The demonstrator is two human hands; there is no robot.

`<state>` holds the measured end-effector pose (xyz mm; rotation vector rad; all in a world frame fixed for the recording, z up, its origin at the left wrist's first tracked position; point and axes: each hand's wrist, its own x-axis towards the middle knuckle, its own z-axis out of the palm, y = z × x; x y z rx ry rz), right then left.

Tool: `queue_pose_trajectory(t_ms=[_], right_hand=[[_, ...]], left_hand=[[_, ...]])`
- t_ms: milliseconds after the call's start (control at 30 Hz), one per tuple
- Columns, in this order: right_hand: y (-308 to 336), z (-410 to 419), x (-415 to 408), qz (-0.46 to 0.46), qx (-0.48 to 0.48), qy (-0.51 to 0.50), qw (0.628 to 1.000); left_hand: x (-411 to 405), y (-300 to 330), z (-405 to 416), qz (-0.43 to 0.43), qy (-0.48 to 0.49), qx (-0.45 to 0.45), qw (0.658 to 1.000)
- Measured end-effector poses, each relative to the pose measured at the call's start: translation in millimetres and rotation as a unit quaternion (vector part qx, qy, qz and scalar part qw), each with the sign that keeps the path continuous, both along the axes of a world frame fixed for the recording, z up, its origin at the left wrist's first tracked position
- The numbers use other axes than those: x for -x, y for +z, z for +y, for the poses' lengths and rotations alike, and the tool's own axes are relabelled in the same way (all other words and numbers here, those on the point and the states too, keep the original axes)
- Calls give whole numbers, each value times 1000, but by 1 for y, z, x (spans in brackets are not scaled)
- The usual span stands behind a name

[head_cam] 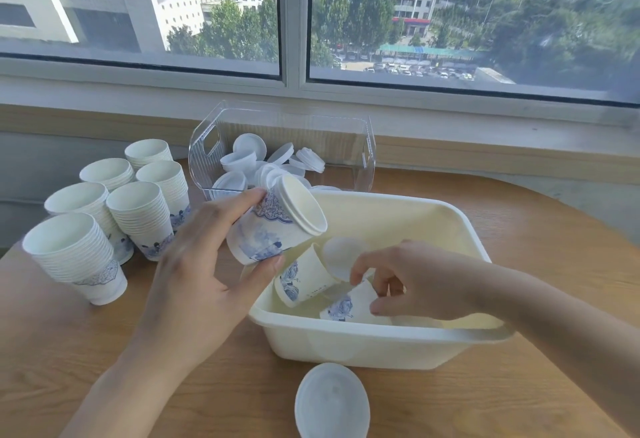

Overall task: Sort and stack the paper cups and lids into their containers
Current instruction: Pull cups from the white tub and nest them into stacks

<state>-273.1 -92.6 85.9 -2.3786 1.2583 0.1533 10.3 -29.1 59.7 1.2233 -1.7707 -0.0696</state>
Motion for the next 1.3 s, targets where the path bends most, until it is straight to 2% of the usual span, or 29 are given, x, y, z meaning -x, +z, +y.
queue_pose_trajectory(t_ms=[100,200,333,400,433,933,1067,1200,1300], right_hand=[[8,7,2,-47,31,-30,998],[26,13,12,-159,107,-93,977],[51,23,18,-383,216,-165,883],[60,28,16,-456,226,-165,845],[64,31,14,-470,228,-156,838],[59,57,-24,-365,209,-67,905],[64,55,-29,-363,194,-65,909],[63,47,-36,-336,142,-54,929],[56,42,-43,-359,90,-43,928]], left_hand=[[1,0,1,2,-1,-8,1000],[1,1,4,4,5,-16,1000],[3,4,10,12,20,-13,1000],[6,5,13,10,20,-9,1000],[7,6,14,8,21,-5,1000],[18,16,27,-1,14,13,1000],[11,13,27,-1,25,21,999],[7,13,26,1,21,28,999],[7,15,27,-24,6,43,999]])
